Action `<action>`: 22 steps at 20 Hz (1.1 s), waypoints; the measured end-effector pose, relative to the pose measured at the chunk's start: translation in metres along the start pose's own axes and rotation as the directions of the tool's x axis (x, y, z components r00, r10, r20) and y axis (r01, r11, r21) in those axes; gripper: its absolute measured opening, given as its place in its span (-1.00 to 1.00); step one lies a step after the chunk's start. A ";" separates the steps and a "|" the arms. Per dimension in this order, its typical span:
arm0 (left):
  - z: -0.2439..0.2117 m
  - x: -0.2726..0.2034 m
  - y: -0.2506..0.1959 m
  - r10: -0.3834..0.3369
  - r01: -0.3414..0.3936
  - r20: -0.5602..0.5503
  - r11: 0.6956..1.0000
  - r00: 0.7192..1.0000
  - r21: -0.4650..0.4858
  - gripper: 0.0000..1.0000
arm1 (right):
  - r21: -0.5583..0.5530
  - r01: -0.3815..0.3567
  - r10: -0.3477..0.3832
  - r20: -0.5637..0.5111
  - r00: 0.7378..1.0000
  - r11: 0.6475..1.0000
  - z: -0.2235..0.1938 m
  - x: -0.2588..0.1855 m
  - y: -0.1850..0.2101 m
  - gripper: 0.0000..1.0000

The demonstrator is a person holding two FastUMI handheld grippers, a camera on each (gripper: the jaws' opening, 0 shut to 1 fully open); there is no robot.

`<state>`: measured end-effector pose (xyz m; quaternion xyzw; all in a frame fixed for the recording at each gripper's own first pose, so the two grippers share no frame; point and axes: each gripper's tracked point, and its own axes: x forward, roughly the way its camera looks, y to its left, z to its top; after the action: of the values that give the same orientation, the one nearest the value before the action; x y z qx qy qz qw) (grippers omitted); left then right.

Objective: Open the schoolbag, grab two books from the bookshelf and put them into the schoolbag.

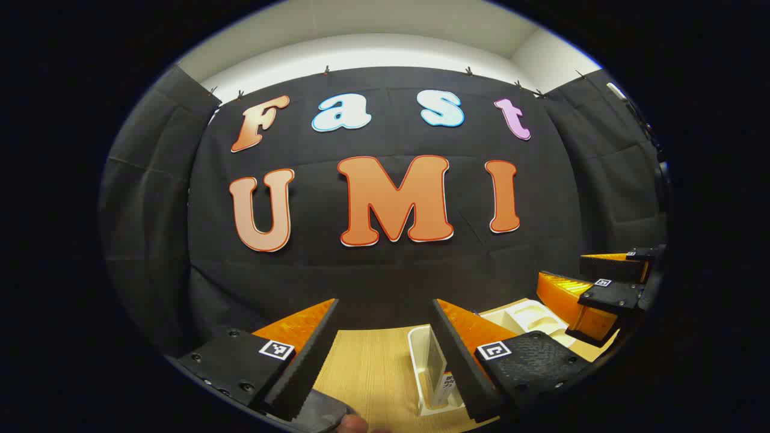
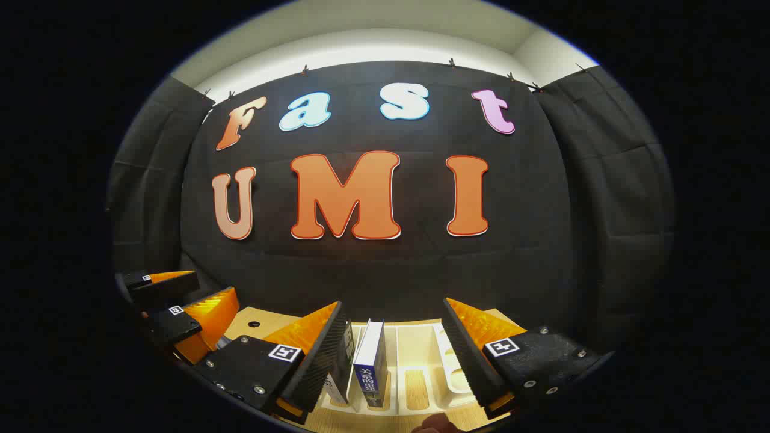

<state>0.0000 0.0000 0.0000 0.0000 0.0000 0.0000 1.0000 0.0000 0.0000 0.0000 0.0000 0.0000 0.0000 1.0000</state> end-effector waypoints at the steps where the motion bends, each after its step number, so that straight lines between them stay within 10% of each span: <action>1: -0.001 -0.001 0.000 0.000 0.000 -0.001 1.000 1.000 -0.002 0.89 | -0.001 0.001 -0.001 0.002 1.000 1.000 0.000 -0.001 -0.001 0.90; 22: 0.000 -0.010 0.000 0.009 -0.009 -0.006 1.000 1.000 0.030 0.89 | -0.013 0.010 -0.011 -0.017 1.000 1.000 -0.007 -0.009 -0.008 0.90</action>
<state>-0.0102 -0.0004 -0.0003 0.0150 0.0033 0.0044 0.9999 -0.0086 -0.0079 -0.0068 -0.0064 0.0084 -0.0053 0.9999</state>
